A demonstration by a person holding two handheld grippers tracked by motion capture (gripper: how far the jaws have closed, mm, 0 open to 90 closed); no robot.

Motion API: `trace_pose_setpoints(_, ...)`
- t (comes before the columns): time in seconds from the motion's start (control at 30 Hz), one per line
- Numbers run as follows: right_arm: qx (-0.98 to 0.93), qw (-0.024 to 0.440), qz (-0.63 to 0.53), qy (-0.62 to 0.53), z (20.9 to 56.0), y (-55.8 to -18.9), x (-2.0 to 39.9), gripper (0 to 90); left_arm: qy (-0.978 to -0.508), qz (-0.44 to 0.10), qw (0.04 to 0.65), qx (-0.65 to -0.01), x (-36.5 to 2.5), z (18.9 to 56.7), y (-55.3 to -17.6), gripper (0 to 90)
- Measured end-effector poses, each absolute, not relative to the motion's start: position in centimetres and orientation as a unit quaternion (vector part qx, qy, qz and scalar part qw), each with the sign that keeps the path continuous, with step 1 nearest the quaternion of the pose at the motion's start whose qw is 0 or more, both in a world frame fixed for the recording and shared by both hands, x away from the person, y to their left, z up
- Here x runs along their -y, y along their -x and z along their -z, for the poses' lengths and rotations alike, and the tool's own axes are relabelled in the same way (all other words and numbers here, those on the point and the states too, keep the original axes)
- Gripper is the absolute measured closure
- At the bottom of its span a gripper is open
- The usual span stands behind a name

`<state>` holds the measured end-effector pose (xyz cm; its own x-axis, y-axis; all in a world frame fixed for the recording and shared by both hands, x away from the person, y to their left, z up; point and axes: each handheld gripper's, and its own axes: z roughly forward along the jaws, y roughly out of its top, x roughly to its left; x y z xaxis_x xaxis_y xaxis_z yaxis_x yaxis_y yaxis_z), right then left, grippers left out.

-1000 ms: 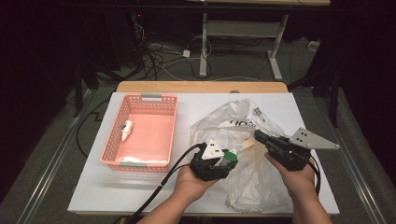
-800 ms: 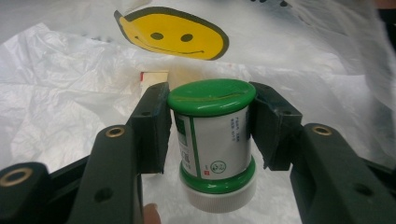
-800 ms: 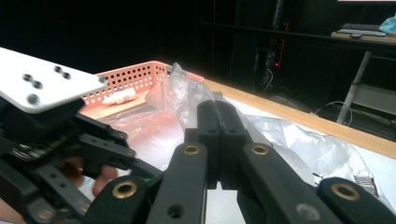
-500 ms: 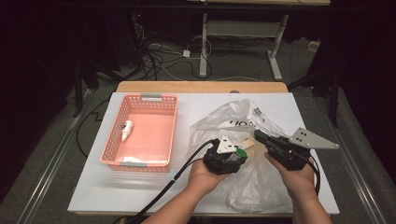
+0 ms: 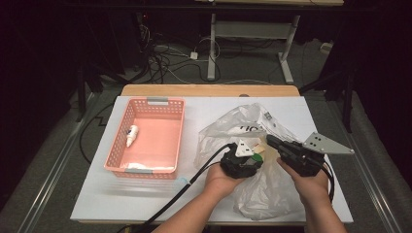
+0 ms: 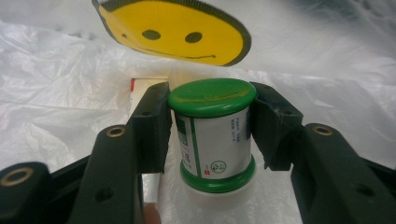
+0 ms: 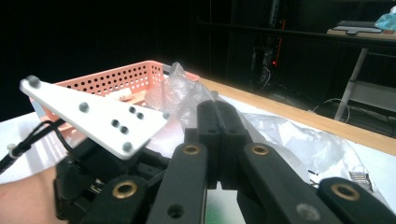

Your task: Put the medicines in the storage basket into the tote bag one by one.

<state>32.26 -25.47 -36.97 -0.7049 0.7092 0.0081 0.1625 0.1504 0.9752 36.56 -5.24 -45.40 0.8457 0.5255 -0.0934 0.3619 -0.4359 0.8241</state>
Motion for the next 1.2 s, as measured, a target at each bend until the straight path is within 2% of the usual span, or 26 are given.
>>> trace_pose_setpoints(0.67,-0.719,0.235,-0.579,-0.303,37.0,-32.2,25.6,90.0,-0.85,-0.091,0.448,-0.26,5.7,46.2,-36.8,49.1)
trace_pose_setpoints(1.2,-0.722,0.235,-0.576,-0.301,37.0,-32.2,25.5,90.0,-0.853,-0.077,0.45,-0.252,4.3,46.1,-35.1,42.1)
